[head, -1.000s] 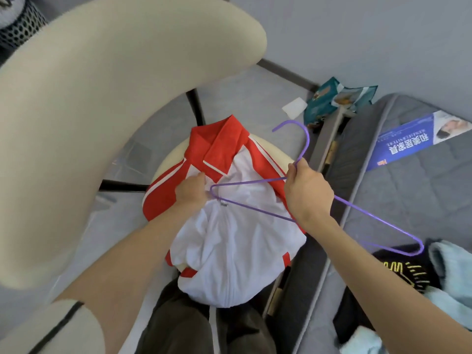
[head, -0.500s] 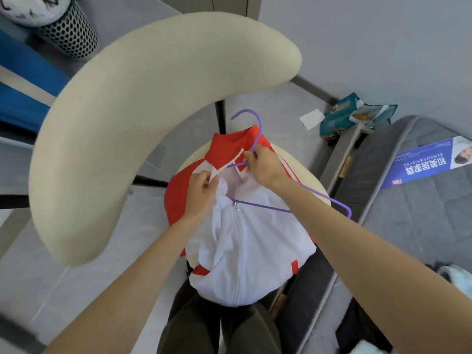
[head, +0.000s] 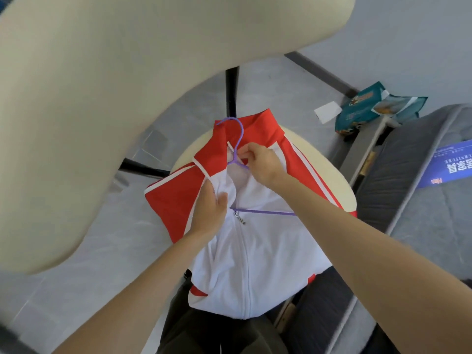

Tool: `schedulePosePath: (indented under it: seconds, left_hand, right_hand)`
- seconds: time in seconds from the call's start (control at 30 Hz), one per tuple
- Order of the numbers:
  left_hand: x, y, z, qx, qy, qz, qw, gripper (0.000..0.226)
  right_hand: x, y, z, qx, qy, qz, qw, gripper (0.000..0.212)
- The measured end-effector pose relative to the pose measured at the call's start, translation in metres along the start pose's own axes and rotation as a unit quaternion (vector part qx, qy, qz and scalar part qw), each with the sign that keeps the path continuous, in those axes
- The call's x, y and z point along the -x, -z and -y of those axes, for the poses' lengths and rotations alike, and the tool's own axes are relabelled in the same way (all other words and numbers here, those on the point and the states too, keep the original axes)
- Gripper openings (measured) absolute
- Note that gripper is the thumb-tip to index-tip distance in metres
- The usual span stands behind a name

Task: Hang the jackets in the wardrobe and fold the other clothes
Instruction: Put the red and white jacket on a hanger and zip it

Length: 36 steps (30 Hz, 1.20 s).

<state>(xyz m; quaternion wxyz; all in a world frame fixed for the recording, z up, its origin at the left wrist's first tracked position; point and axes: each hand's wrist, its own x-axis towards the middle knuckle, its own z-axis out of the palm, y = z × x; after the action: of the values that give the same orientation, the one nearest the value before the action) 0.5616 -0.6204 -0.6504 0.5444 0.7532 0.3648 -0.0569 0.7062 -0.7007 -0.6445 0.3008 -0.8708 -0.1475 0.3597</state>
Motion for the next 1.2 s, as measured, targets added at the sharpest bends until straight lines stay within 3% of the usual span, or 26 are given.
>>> schedulePosePath:
  seconds: [0.1,0.17,0.23,0.3,0.37,0.53,0.67,0.87,0.97,1.2]
  left_hand:
    - [-0.01,-0.003,-0.002,-0.061,-0.074,-0.06,0.994,0.069]
    - [-0.023,-0.003,-0.006,-0.175,-0.11,-0.066,0.976,0.078]
    - [-0.037,-0.004,-0.008,-0.309,-0.11,-0.018,0.944,0.063]
    - [-0.049,-0.005,-0.007,-0.369,-0.088,0.032,0.925,0.048]
    - [-0.057,-0.007,-0.005,-0.381,-0.083,0.047,0.92,0.042]
    - [-0.065,-0.009,0.001,-0.363,-0.108,0.019,0.925,0.031]
    - [-0.064,-0.005,-0.001,-0.387,-0.109,0.027,0.915,0.029]
    - [-0.059,0.012,-0.016,-0.455,-0.108,-0.004,0.884,0.024]
    - [-0.064,0.019,-0.021,-0.454,-0.068,0.005,0.889,0.029]
    - [-0.063,-0.008,-0.025,-0.479,-0.001,0.001,0.878,0.025]
  right_hand:
    - [0.004,0.003,-0.025,0.155,0.064,0.049,0.985,0.053]
    - [0.005,0.002,-0.037,0.197,0.068,0.086,0.974,0.057]
    - [0.003,0.004,-0.042,0.224,0.059,0.107,0.967,0.055]
    - [0.001,0.009,-0.043,0.207,0.047,0.134,0.968,0.049]
    - [0.001,0.014,-0.041,0.208,0.049,0.154,0.965,0.046]
    - [-0.004,0.018,-0.033,0.367,0.07,0.15,0.915,0.051]
    - [0.004,0.019,-0.032,0.388,0.063,0.159,0.906,0.038]
    - [0.028,0.032,-0.043,0.396,-0.024,0.018,0.918,0.032]
    - [0.046,0.048,-0.06,0.381,-0.101,-0.04,0.918,0.032]
    - [0.089,0.052,-0.1,0.177,-0.223,-0.116,0.952,0.029]
